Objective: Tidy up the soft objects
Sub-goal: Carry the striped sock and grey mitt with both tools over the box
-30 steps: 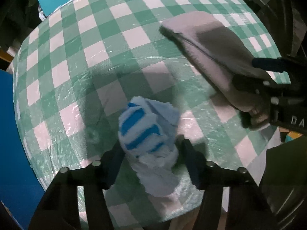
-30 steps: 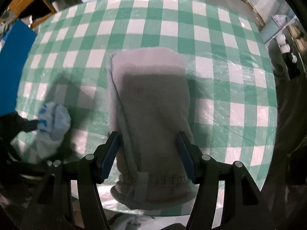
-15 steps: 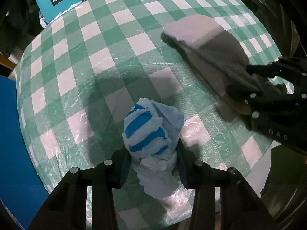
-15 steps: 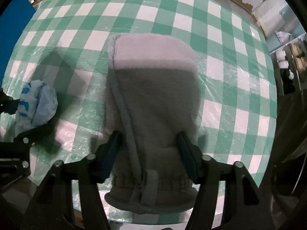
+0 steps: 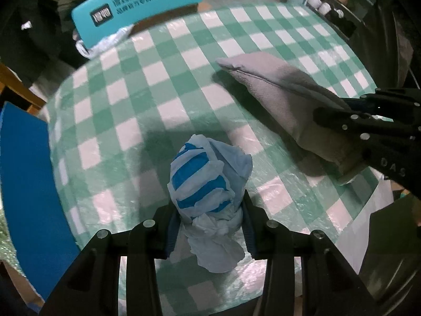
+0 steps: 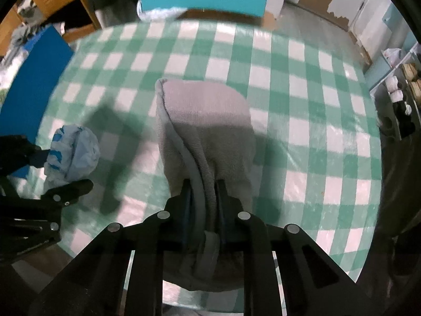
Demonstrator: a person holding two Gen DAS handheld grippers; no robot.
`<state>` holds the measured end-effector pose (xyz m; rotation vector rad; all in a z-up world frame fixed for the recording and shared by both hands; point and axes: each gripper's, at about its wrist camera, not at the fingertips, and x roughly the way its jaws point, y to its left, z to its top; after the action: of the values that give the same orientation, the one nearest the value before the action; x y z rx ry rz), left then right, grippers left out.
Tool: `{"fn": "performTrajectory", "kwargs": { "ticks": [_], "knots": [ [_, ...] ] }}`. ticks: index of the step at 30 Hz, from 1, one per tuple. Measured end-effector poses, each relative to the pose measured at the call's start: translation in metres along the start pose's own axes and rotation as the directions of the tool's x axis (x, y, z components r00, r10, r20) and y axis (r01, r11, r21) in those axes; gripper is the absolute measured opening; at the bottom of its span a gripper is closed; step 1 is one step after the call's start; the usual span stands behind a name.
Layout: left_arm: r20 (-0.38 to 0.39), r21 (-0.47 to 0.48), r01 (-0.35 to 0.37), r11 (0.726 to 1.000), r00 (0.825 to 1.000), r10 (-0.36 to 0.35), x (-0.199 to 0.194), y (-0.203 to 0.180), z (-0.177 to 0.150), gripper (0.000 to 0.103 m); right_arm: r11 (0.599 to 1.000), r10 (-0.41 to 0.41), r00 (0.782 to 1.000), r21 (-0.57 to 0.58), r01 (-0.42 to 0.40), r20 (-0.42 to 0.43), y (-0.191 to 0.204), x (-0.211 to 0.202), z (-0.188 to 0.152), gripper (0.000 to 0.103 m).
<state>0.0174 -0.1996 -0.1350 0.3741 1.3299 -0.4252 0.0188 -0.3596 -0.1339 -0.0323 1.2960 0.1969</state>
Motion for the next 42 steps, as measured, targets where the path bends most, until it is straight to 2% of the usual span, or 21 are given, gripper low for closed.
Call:
{"fn": "performTrajectory", "kwargs": {
  "ticks": [7, 20, 42],
  "knots": [
    [0.045, -0.036, -0.024, 0.999, 0.999, 0.025, -0.012, 0.023, 0.007, 0.041, 1.0, 0.03, 0.997, 0.005, -0.03, 0.071, 0.003, -0.027, 0.009, 0.015],
    [0.127, -0.066, -0.048, 0.997, 0.99, 0.056, -0.052, 0.048, 0.008, 0.041, 0.996, 0.092, 0.984, -0.021, -0.09, 0.152, 0.035, -0.05, 0.041, 0.015],
    [0.245, -0.11, -0.148, 0.983, 0.954, 0.171, -0.108, 0.096, -0.015, 0.041, 0.98, 0.168, 0.956, -0.149, -0.134, 0.239, 0.1, -0.093, 0.075, 0.015]
  ]
}}
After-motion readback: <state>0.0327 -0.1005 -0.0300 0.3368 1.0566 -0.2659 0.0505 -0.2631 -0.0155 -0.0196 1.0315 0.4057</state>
